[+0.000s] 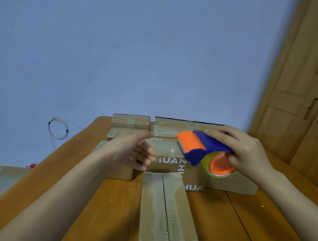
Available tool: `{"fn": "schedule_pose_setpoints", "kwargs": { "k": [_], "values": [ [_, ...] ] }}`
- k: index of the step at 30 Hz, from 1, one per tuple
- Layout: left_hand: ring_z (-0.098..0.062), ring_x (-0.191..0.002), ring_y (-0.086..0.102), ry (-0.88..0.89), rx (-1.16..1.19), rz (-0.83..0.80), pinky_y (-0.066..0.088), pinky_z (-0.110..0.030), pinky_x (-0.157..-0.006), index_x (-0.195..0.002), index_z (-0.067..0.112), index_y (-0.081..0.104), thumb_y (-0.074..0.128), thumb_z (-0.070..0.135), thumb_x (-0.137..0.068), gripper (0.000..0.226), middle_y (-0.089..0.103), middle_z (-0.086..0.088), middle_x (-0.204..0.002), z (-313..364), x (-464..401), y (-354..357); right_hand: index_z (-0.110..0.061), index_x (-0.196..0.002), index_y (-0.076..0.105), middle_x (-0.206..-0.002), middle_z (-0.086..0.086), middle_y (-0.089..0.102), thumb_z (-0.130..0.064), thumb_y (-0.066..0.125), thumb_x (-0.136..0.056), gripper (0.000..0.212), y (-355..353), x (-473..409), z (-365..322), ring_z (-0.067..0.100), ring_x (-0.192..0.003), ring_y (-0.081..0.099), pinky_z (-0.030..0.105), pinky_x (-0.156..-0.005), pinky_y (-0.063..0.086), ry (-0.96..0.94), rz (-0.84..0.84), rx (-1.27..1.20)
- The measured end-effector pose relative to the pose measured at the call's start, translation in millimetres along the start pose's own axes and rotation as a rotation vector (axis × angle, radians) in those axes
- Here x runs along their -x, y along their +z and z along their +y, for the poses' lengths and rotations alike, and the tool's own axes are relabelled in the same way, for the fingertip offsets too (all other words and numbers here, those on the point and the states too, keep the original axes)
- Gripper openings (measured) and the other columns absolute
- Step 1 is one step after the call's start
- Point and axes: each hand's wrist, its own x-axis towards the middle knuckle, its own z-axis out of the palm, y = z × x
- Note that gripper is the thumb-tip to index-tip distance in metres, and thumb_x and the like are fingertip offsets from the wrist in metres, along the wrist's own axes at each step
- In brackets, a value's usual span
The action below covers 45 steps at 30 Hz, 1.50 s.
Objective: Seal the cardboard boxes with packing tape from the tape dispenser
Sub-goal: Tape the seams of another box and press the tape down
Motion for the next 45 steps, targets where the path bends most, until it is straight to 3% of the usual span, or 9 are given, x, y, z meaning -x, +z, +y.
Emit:
{"fn": "schedule_pose_setpoints", "kwargs": {
  "k": [6,11,16,20,26,32,37,40,45],
  "values": [
    [-0.022,-0.08,0.066,0.071,0.109,-0.068,0.055,-0.045,-0.081,-0.095,0.002,0.071,0.048,0.058,-0.086,0.061,0.072,-0.013,-0.092,-11.0,5.1,3.4,-0.028,-0.127,0.051,-0.116,-0.003,0.057,-0.012,0.031,-0.07,0.063,-16.0,10.0,4.5,0.022,-0.098,0.057,0.031,-0.073,0.047,0.113,0.05,-0.111],
    [-0.02,-0.087,0.068,0.139,0.096,-0.235,0.058,-0.041,-0.075,-0.101,0.006,0.068,0.051,0.068,-0.071,0.071,0.072,-0.009,-0.099,-9.1,7.8,38.1,-0.029,-0.129,0.049,-0.117,-0.004,0.054,-0.012,0.031,-0.075,0.059,-14.2,10.1,-2.7,0.021,-0.101,0.056,0.031,-0.072,0.047,0.088,0.035,-0.118],
    [-0.015,-0.074,0.063,0.193,0.181,-0.279,0.06,-0.039,-0.073,-0.082,0.012,0.066,0.06,0.051,-0.076,0.041,0.066,-0.005,-0.082,-9.6,6.4,49.9,-0.028,-0.129,0.049,-0.114,0.006,0.062,0.007,0.044,-0.069,0.07,-9.9,13.9,-2.3,0.023,-0.101,0.057,0.037,-0.068,0.055,0.088,0.025,-0.122],
    [-0.013,-0.071,0.063,0.207,0.162,-0.261,0.059,-0.036,-0.071,-0.075,0.015,0.069,0.062,0.032,-0.086,0.021,0.067,-0.004,-0.08,-11.6,2.0,42.4,-0.028,-0.129,0.051,-0.112,0.006,0.063,0.008,0.044,-0.067,0.072,-4.3,15.9,-0.5,0.024,-0.099,0.059,0.036,-0.07,0.052,0.081,0.022,-0.105],
    [-0.015,-0.068,0.062,0.156,0.188,-0.19,0.058,-0.041,-0.075,-0.072,0.011,0.067,0.057,0.022,-0.093,0.026,0.065,-0.007,-0.076,-17.2,-2.9,35.7,-0.02,-0.128,0.053,-0.11,0.01,0.064,-0.008,0.037,-0.082,0.05,5.4,6.3,-6.2,0.023,-0.099,0.056,0.035,-0.066,0.055,0.012,0.011,-0.052],
    [-0.016,-0.066,0.061,0.14,0.113,-0.125,0.058,-0.038,-0.07,-0.076,0.006,0.067,0.067,0.041,-0.079,0.035,0.064,-0.007,-0.073,-23.2,-3.2,33.1,-0.023,-0.13,0.047,-0.113,0.01,0.064,0.004,0.065,-0.076,0.063,13.9,3.8,-4.8,0.024,-0.101,0.056,0.034,-0.066,0.054,-0.008,-0.019,-0.021],
    [-0.012,-0.056,0.059,0.107,-0.092,0.008,0.059,-0.039,-0.071,-0.079,0.007,0.065,0.068,0.047,-0.079,0.041,0.063,-0.002,-0.067,-23.9,-4.5,38.5,-0.023,-0.129,0.047,-0.113,0.011,0.063,-0.007,0.063,-0.079,0.055,11.9,3.2,-5.3,0.022,-0.101,0.054,0.033,-0.067,0.053,-0.023,-0.024,-0.024],
    [-0.016,-0.066,0.064,0.08,0.04,-0.088,0.06,-0.041,-0.073,-0.094,0.006,0.07,0.069,0.052,-0.07,0.052,0.068,-0.006,-0.081,-25.2,-5.1,39.0,-0.025,-0.131,0.046,-0.113,0.01,0.063,0.007,0.068,-0.074,0.069,9.7,4.7,-2.2,0.026,-0.1,0.058,0.036,-0.067,0.055,0.005,-0.011,-0.051],
    [-0.016,-0.072,0.066,0.079,0.193,-0.221,0.058,-0.038,-0.07,-0.096,0.007,0.07,0.065,0.034,-0.079,0.033,0.069,-0.01,-0.084,-23.9,-7.8,40.1,-0.023,-0.131,0.046,-0.114,0.011,0.063,-0.01,0.061,-0.08,0.055,8.0,4.4,-3.9,0.021,-0.103,0.053,0.031,-0.069,0.052,-0.029,-0.032,-0.016]
  ]
}}
